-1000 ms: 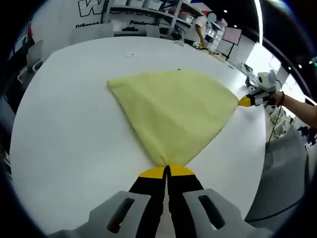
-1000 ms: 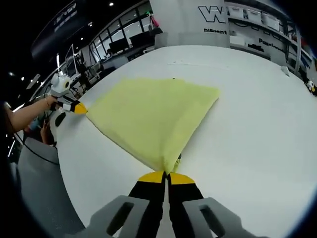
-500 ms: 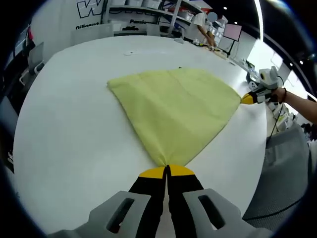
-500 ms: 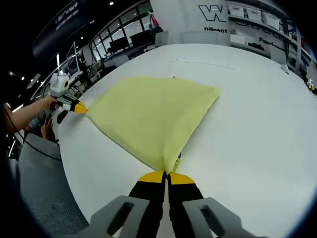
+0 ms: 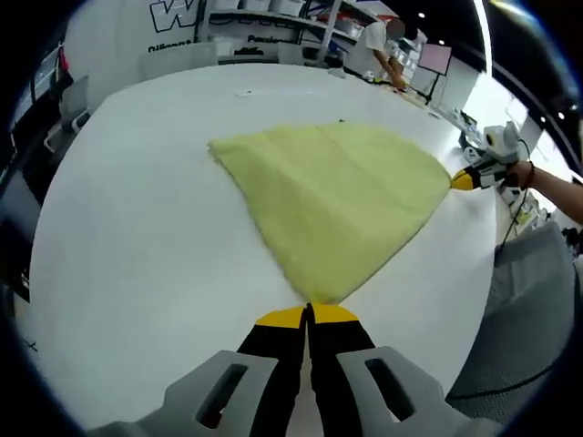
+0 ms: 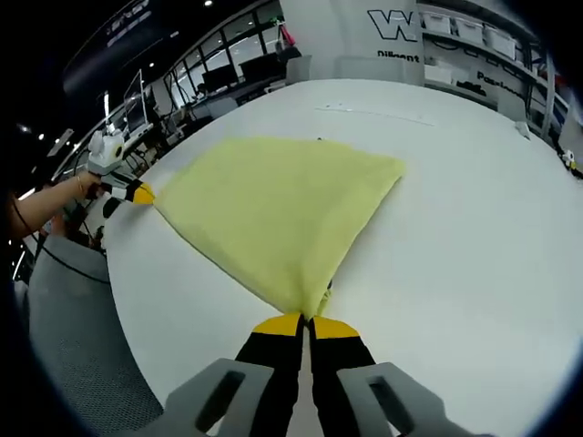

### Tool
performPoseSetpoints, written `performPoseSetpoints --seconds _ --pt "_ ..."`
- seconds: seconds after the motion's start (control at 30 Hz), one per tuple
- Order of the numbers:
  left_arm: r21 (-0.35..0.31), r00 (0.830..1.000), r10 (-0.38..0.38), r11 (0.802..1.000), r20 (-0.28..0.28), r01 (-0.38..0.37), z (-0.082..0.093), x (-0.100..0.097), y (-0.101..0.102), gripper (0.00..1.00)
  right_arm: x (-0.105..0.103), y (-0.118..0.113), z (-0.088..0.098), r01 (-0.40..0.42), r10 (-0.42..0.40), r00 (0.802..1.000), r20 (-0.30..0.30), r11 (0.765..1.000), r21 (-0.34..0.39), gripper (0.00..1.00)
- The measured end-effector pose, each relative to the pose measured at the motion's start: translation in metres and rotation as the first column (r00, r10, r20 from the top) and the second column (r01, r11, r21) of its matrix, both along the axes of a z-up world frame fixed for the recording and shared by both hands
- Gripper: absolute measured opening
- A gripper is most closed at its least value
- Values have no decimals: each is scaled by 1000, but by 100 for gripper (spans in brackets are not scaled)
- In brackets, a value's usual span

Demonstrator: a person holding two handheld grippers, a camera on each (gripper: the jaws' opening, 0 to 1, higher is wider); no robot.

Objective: Fold the garment on the visible template until the final outline fits inside the template.

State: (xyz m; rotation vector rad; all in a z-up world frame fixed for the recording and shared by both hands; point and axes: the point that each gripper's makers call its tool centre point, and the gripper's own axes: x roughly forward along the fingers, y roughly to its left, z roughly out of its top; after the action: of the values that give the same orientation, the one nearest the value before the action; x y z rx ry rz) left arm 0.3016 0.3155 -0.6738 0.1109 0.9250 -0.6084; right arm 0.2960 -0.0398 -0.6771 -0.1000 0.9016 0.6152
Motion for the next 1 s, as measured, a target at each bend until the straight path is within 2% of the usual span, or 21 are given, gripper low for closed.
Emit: performPoseSetpoints --seconds 0.03,0.1,0.17,0.23,0.27,0.33,0.4,0.57,0.67,0.9,1.0 --pt "-10 1000 2 1000 24 -1 3 1 -1 5 1 0 0 5 -4 1000 5 1000 -1 0" --pt "-52 997 61 997 50 -59 9 7 0 5 2 0 1 9 -9 1000 10 1000 -5 2" --pt "-87 991 111 991 69 -105 15 12 1 5 5 -1 3 32 -32 999 21 999 5 13" --pt "-52 983 145 989 115 -139 20 18 10 8 7 -1 10 49 -50 998 36 999 20 21" --pt "-57 982 145 989 123 -139 22 18 9 14 7 -1 13 52 -53 998 40 998 23 23" --pt "-98 982 158 984 105 -148 29 15 2 25 8 2 22 50 -52 996 68 998 35 26" --pt "-104 981 162 983 105 -152 32 12 0 35 8 4 30 50 -53 996 78 998 47 31" --pt "-101 984 153 984 96 -143 35 0 -9 43 7 15 53 42 -53 992 114 994 98 47" --pt "-124 979 169 980 111 -155 43 -2 -12 49 4 18 60 26 -38 990 133 995 91 51" --pt "-127 973 181 978 145 -163 58 -13 -15 60 -8 25 66 14 -28 989 144 995 97 59" --pt "-115 970 185 979 157 -168 58 -12 -11 65 -14 28 70 5 -20 989 150 995 97 64"
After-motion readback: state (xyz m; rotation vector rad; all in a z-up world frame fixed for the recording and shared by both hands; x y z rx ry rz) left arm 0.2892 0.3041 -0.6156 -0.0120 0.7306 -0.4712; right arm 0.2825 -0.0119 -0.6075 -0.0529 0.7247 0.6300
